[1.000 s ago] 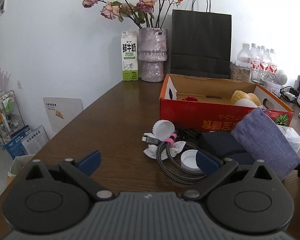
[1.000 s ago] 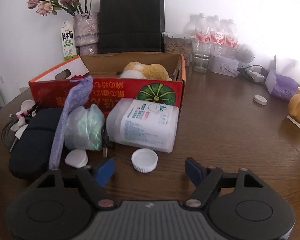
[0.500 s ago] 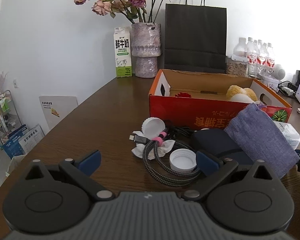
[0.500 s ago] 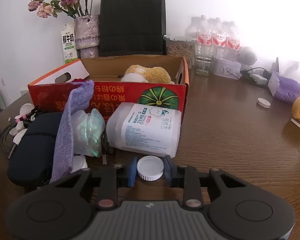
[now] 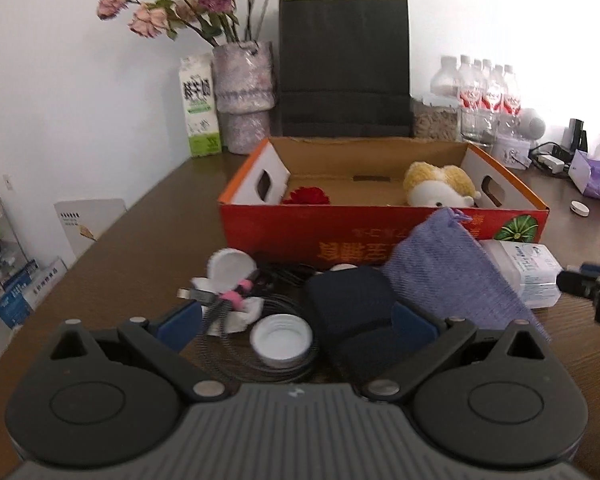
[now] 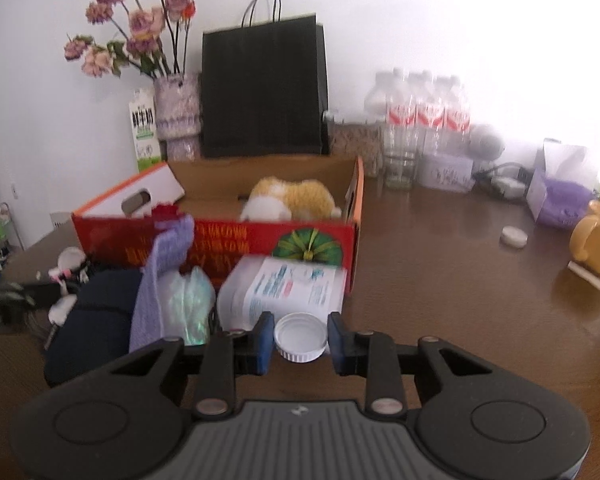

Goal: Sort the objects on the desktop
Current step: 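Grasp the white bottle cap with the right tool while the left tool grasps the dark blue case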

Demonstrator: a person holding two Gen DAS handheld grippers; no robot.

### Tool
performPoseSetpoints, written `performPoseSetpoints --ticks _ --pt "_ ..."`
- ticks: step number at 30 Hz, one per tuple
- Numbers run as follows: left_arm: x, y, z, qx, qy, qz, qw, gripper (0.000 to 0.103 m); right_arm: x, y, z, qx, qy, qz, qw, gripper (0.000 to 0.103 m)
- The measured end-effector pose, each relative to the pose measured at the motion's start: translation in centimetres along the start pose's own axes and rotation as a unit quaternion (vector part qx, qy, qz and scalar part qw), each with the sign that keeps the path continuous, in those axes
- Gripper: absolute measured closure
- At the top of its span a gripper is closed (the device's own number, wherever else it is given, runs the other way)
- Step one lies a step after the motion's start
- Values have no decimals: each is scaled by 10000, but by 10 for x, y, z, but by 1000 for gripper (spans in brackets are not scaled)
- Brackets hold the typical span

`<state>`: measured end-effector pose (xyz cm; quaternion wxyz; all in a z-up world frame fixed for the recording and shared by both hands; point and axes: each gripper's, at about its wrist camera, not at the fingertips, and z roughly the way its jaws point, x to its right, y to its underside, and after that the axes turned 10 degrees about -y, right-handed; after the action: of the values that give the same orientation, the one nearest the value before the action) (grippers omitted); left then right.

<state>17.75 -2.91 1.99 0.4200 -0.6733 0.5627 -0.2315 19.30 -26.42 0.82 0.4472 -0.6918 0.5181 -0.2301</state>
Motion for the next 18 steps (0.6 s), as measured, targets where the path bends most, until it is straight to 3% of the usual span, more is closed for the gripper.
performPoseSetpoints --ticks 6,14,18 --pt "25 -9 21 -404 -27 64 9992 0 3 -18 -9 285 -64 -89 9995 76" --pt "45 -8 42 -920 -88 174 9956 3 6 -24 4 264 -190 -107 9994 76" --pt "45 -4 52 -1156 87 97 9932 14 9 -19 9 219 -306 -21 9993 76"
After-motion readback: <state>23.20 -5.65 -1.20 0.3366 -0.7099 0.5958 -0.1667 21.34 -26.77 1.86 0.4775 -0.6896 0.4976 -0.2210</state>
